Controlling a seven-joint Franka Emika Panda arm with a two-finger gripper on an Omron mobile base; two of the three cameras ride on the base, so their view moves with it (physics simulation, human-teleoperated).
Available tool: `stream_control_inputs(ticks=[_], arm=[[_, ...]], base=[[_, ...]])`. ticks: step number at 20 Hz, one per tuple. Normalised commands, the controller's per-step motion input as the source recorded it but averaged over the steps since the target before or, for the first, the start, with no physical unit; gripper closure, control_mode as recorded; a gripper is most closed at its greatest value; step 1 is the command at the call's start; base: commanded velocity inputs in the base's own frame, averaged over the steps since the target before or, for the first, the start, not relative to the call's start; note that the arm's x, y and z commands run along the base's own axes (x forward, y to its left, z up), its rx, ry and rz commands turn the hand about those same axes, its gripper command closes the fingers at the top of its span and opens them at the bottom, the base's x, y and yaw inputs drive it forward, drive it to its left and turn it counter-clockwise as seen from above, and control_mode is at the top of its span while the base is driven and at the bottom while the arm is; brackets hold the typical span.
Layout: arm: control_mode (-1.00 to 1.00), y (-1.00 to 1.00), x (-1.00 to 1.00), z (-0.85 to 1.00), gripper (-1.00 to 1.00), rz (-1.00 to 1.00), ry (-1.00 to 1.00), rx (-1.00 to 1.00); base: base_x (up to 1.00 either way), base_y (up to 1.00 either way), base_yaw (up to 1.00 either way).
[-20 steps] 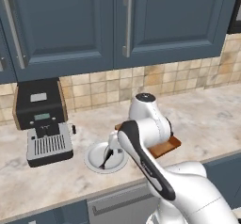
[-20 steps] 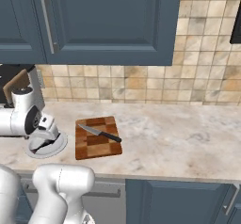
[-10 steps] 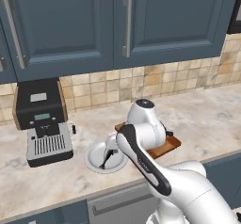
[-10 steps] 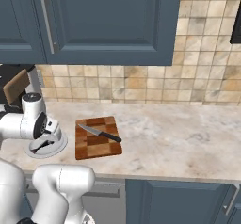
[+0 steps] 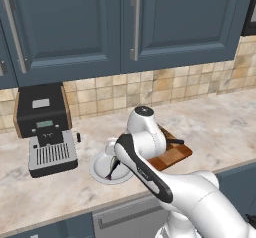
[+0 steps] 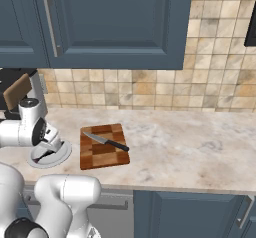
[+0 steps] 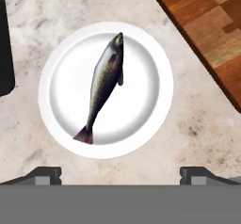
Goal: Pick up the knife from the drawer and place it on the cutting board. Then place the meat from the plate to the cutting board.
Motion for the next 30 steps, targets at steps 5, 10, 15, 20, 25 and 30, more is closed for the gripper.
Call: stream_control_inputs(ticks=[5, 10, 15, 20, 25, 30], arm=[[-1.00, 0.17, 0.01, -0.08, -1.00, -0.20, 0.06, 0.00], [-1.00, 0.01, 0.03, -0.21, -1.00, -0.05, 0.08, 0.00], [-1.00, 0.00, 0.08, -0.16, -1.00, 0.00, 0.00, 0.00], [-1.00, 0.00, 0.10, -0.20, -1.00, 0.00, 0.01, 0.00], [-1.00, 0.00, 0.11, -0.18, -1.00, 0.00, 0.02, 0.00], [-1.00, 0.00, 0.23, -0.13, -1.00, 0.00, 0.04, 0.00]], base=[[0.00, 0.00, 0.00], [0.00, 0.00, 0.00], [0.00, 0.00, 0.00], [0.00, 0.00, 0.00], [0.00, 0.00, 0.00], [0.00, 0.00, 0.00]])
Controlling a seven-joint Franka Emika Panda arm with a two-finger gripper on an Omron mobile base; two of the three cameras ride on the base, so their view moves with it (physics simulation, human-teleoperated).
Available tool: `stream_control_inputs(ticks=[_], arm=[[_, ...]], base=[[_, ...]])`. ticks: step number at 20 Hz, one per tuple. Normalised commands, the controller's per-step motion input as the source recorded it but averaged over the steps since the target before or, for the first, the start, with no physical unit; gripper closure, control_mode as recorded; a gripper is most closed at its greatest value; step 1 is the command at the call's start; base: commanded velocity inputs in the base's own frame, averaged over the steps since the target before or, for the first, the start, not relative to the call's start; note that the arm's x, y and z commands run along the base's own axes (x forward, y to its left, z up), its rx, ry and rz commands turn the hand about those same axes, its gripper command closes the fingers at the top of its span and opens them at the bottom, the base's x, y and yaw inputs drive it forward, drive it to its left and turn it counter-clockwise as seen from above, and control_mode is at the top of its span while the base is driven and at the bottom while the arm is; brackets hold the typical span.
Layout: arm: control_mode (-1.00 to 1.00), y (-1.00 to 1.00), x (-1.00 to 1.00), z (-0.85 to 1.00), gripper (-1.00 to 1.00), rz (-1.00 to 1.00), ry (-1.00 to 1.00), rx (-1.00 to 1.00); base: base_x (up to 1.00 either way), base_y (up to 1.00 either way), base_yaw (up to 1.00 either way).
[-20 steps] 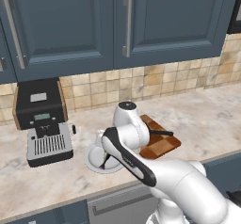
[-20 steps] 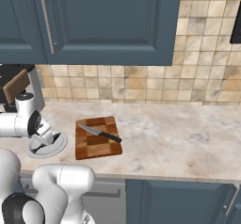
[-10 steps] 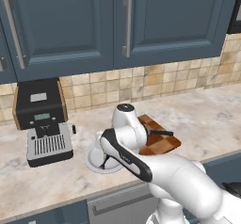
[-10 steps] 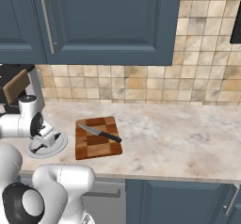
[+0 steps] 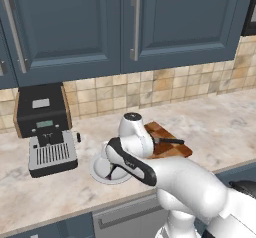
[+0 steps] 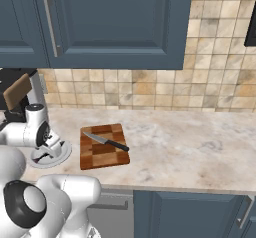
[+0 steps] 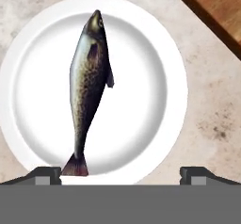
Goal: Pick up the knife from the drawer and place it on the cutting board. Then place the meat from the plate to the cutting board.
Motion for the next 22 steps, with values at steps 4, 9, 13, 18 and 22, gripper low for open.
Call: stream_control_inputs(ticks=[4, 9, 13, 18, 22], arm=[[-1.00, 0.00, 0.32, -0.10, -1.00, 0.00, 0.02, 0.00], [-1.00, 0.00, 0.33, -0.12, -1.00, 0.00, 0.02, 0.00], [-1.00, 0.00, 0.30, -0.18, -1.00, 0.00, 0.01, 0.00], [-1.00, 0.00, 0.27, -0.24, -1.00, 0.00, 0.00, 0.00], [-1.00, 0.06, 0.15, -0.25, -1.00, 0.00, 0.01, 0.00]], base=[[0.00, 0.00, 0.00], [0.00, 0.00, 0.00], [0.00, 0.00, 0.00], [0.00, 0.00, 0.00], [0.00, 0.00, 0.00]])
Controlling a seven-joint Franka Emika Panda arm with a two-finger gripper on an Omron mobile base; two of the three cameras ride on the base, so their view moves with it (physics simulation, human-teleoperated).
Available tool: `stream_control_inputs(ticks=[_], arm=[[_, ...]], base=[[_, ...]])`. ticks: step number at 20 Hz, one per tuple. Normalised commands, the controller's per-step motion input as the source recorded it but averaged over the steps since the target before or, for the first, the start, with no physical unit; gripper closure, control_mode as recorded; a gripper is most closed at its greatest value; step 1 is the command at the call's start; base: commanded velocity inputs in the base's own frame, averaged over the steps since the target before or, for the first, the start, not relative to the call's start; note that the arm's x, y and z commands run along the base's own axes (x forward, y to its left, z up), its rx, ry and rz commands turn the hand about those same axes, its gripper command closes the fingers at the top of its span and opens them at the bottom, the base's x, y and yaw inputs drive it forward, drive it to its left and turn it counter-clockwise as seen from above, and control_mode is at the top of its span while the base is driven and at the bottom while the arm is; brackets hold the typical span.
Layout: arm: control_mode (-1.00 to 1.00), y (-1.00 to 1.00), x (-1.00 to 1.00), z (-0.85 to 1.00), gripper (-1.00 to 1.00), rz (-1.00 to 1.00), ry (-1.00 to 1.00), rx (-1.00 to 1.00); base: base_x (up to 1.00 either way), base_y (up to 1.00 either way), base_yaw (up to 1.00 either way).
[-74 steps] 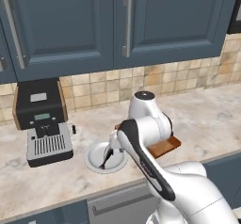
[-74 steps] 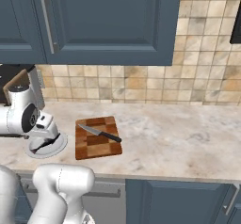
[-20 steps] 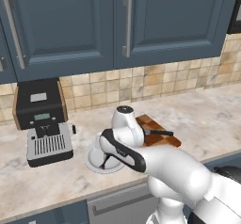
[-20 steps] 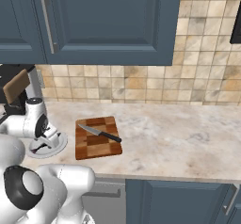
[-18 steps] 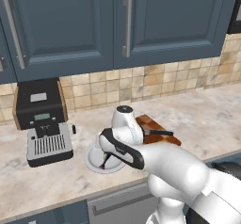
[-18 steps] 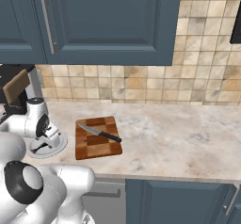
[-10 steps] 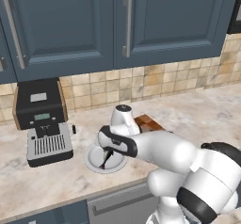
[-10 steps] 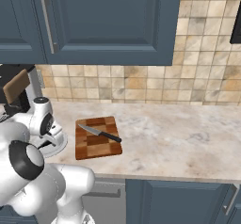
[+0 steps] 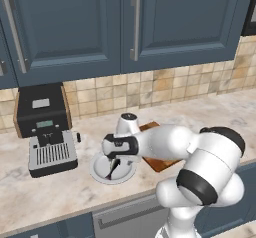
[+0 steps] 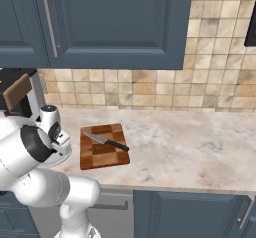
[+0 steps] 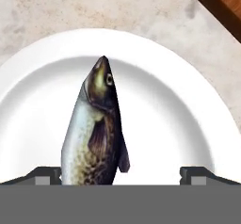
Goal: Pick up the knife from the drawer and place it on the cutting board. Then place the meat from the plate to the cutting board.
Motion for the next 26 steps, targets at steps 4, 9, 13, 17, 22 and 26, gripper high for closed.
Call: stream_control_inputs(ticks=[4, 9, 13, 17, 22, 26], arm=[[-1.00, 0.19, 0.06, -0.16, -1.00, 0.00, 0.00, 0.00], [-1.00, 0.17, 0.14, -0.17, -1.00, 0.00, 0.00, 0.00], [-1.00, 0.09, 0.16, -0.19, -1.00, 0.00, 0.00, 0.00], [-1.00, 0.01, 0.02, -0.16, 1.00, 0.00, 0.00, 0.00], [-1.00, 0.00, 0.00, -0.06, 1.00, 0.00, 0.00, 0.00], [-1.00, 0.00, 0.00, 0.00, 1.00, 0.00, 0.00, 0.00]], base=[[0.00, 0.00, 0.00], [0.00, 0.00, 0.00], [0.00, 0.00, 0.00], [0.00, 0.00, 0.00], [0.00, 0.00, 0.00], [0.00, 0.00, 0.00]])
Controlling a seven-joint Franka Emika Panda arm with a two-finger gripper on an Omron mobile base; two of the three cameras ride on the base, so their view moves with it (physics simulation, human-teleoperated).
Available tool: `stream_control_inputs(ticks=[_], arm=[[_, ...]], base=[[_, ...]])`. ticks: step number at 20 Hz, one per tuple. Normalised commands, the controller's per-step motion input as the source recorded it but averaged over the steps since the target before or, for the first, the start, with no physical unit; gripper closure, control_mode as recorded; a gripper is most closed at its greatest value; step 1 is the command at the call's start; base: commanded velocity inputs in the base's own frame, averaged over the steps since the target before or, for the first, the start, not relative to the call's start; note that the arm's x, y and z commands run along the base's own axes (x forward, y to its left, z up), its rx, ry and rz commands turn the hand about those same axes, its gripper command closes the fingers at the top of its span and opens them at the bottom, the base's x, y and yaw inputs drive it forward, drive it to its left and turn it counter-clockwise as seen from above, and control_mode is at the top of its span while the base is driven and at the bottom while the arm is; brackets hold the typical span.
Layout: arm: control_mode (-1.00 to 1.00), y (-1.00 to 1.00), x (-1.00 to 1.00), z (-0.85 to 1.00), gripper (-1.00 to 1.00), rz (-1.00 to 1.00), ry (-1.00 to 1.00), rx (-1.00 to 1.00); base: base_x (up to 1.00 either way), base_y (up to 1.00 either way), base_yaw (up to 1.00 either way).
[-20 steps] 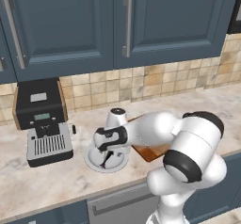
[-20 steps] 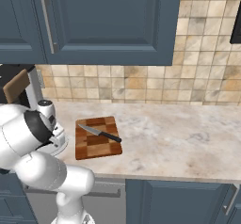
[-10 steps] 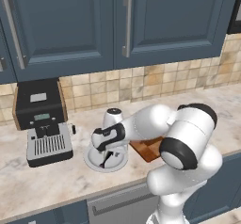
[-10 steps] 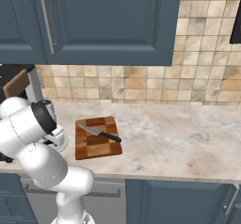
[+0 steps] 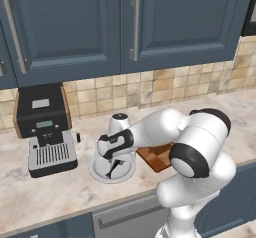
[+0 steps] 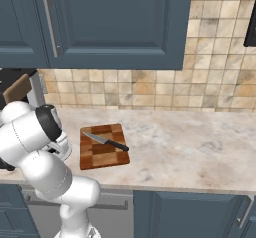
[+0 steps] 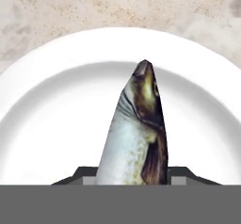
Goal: Pick up the knife from the drawer and place it on the cutting board. Then place the meat from the plate to the cutting board.
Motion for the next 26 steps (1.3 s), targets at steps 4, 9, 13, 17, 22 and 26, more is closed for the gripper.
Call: stream_control_inputs(ticks=[4, 9, 13, 17, 22, 26], arm=[[-1.00, 0.00, 0.00, 0.00, 1.00, 0.00, 0.00, 0.00], [-1.00, -0.15, -0.03, 0.13, 1.00, 0.00, -0.08, 0.00], [-1.00, -0.24, 0.00, 0.36, 1.00, 0.00, -0.04, 0.01], [-1.00, -0.06, 0.14, 0.23, 1.00, 0.01, 0.08, 0.01], [-1.00, -0.22, 0.00, 0.59, 1.00, 0.01, 0.04, 0.01], [-1.00, -0.27, 0.00, 0.38, 1.00, 0.00, 0.07, 0.00]], base=[[0.00, 0.00, 0.00], [0.00, 0.00, 0.00], [0.00, 0.00, 0.00], [0.00, 0.00, 0.00], [0.00, 0.00, 0.00], [0.00, 0.00, 0.00]])
